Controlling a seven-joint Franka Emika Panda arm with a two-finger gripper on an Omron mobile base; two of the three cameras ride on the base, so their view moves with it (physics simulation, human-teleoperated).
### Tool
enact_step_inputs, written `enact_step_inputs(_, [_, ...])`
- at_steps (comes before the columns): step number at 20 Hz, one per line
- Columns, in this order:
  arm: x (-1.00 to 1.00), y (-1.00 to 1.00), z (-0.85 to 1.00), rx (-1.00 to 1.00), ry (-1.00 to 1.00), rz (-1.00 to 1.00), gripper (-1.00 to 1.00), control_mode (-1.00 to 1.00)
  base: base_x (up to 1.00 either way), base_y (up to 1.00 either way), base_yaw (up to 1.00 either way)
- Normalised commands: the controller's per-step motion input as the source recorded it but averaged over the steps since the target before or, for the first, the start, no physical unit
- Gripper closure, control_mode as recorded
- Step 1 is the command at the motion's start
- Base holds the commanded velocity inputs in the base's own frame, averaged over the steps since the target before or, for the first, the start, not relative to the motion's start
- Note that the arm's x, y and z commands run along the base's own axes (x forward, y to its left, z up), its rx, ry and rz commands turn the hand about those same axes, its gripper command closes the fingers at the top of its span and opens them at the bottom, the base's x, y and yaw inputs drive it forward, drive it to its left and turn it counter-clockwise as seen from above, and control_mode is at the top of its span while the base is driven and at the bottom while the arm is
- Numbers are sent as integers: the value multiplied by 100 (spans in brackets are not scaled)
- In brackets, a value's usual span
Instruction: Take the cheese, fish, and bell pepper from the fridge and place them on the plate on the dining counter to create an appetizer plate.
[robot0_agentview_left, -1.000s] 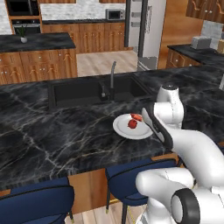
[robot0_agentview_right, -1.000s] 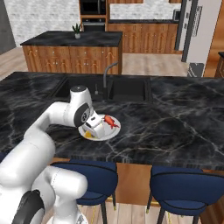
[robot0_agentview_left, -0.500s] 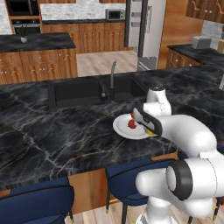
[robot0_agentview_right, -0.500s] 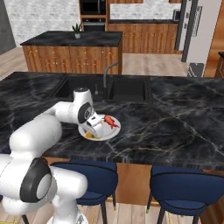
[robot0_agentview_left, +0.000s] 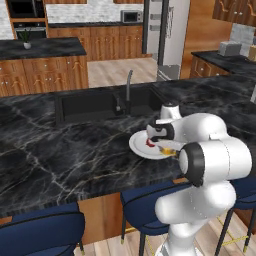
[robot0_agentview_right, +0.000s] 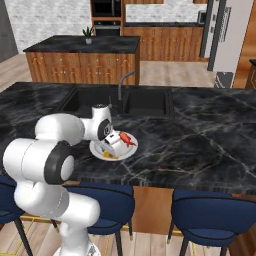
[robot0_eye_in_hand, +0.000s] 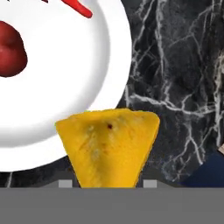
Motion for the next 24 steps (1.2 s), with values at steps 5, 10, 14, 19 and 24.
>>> enact_step_inputs(5, [61, 0, -41, 0, 2, -1, 100, -100, 0, 0, 0])
enact_step_inputs(10, [54, 0, -41, 0, 3, -2, 100, -100, 0, 0, 0])
enact_step_inputs(14, [34, 2, -36, 0, 4, -2, -100, -100, 0, 0, 0])
enact_step_inputs(19, [-45, 0, 13, 0, 1, -11, -100, -100, 0, 0, 0])
enact_step_inputs(24, [-93, 0, 56, 0, 0, -11, -100, -100, 0, 0, 0])
